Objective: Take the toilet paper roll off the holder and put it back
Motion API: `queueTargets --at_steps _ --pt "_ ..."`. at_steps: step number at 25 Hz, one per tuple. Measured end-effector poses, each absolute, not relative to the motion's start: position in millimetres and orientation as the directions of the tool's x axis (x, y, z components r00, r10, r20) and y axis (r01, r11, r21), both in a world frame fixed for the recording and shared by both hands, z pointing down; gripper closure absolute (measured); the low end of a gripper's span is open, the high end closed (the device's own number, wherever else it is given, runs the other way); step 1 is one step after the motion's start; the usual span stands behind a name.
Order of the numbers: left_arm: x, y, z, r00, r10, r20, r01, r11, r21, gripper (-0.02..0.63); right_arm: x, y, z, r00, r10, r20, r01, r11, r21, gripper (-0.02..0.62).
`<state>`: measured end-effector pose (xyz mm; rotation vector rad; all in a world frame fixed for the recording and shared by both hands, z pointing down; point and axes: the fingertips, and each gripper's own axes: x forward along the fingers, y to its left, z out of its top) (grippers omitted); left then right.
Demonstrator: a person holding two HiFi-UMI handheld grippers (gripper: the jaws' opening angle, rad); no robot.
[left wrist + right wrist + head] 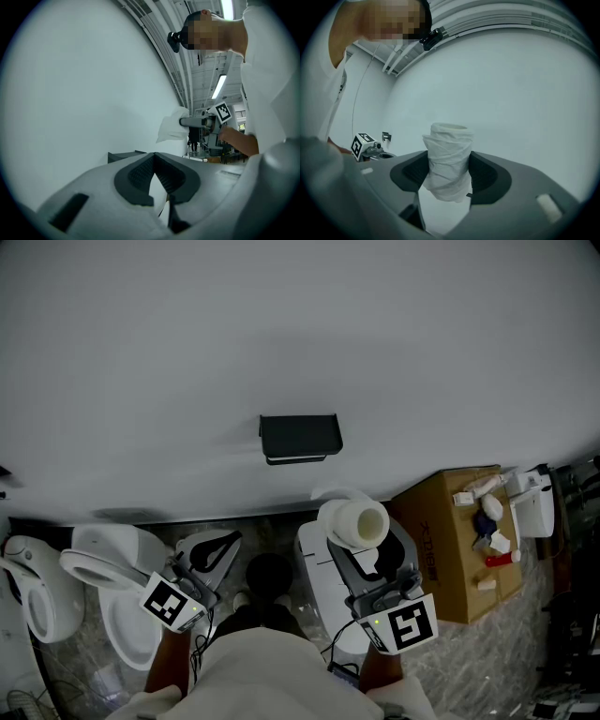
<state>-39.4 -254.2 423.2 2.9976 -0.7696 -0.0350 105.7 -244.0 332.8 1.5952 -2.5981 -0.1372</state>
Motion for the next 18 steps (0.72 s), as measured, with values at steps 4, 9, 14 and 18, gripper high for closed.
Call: queueTargets --at_steps 4,9,14,18 --pt "-40.5 -252.4 423.4 0.875 -0.484 -0.011 -0.482 -0.874 0.051 0.603 107.7 -244.7 332.7 -0.432 -0.901 0.026 -0.893 0.432 0.124 0.325" --pt "-42.5 -251.5 423.1 0.874 -0.485 -0.014 -0.484 -0.874 0.050 0.603 106.9 -244.1 331.4 -0.430 -0.903 0.020 -0.895 0.429 0.124 0.325" --pt "-42.7 -250.8 423.6 0.875 -0.483 -0.013 -0.482 -0.875 0.051 0.603 108.2 -247.2 329.4 -0.426 -0.905 0.015 -0.896 0.424 0.130 0.325" --pt "-42.0 -251.0 424.5 0.875 -0.483 -0.012 -0.482 -0.875 0.052 0.603 109.2 -254.9 327.2 -0.427 -0.904 0.011 -0.894 0.424 0.145 0.325"
